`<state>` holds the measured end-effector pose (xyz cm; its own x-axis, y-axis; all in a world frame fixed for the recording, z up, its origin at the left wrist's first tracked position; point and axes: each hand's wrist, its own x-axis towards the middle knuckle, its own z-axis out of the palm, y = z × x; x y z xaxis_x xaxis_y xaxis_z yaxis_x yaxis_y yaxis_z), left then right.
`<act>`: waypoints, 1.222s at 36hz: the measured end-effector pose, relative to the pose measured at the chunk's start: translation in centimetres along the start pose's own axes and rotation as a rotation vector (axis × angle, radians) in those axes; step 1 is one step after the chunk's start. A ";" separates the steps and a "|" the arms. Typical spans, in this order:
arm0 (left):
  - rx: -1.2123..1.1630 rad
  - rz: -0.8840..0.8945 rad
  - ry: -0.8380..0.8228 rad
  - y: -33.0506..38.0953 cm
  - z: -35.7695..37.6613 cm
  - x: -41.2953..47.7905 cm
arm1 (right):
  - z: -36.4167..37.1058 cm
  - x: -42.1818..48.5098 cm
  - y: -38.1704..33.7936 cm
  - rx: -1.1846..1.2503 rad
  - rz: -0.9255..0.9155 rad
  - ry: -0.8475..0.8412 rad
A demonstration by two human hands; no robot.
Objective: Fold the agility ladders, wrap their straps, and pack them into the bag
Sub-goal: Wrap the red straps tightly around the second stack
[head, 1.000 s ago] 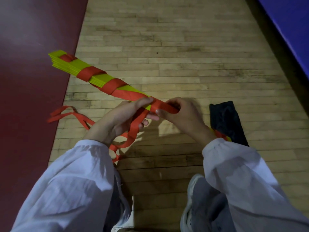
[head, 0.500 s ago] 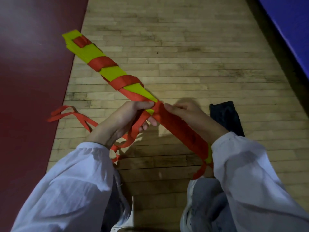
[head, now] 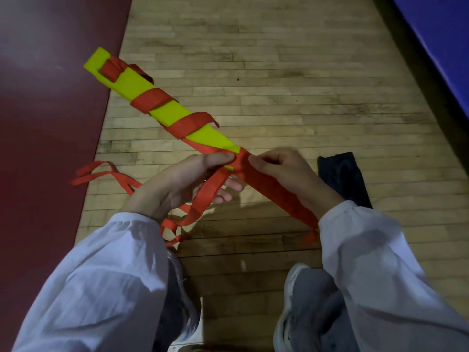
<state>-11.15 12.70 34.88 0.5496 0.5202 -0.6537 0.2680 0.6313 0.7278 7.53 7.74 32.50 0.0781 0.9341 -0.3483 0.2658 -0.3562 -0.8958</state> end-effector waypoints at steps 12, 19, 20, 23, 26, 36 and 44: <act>-0.027 0.027 0.081 0.0 -0.1 0.2 | 1.5 0.0 0.5 -0.133 -0.156 0.182; -0.080 -0.010 0.092 -0.4 -0.5 0.6 | 2.3 -0.1 0.6 -0.219 -0.260 0.240; -0.084 -0.010 0.092 -0.4 -0.6 0.5 | 2.3 -0.1 0.6 -0.229 -0.262 0.230; -0.078 0.000 0.094 -0.3 -0.5 0.3 | 2.1 -0.2 0.5 -0.250 -0.229 0.161; -0.021 0.021 0.111 -0.3 -0.3 0.1 | 1.3 -0.5 -0.1 -0.223 -0.188 0.044; 0.130 0.132 0.079 -0.6 0.3 0.0 | -0.4 -0.4 -0.1 -0.038 0.160 -0.348; 0.017 0.088 0.079 -0.1 0.7 0.2 | 0.0 -0.8 -0.9 0.036 0.147 -0.301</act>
<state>-10.53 12.32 34.86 0.5080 0.6175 -0.6005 0.2352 0.5713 0.7863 7.27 7.28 33.57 -0.1757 0.8262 -0.5353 0.2383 -0.4919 -0.8374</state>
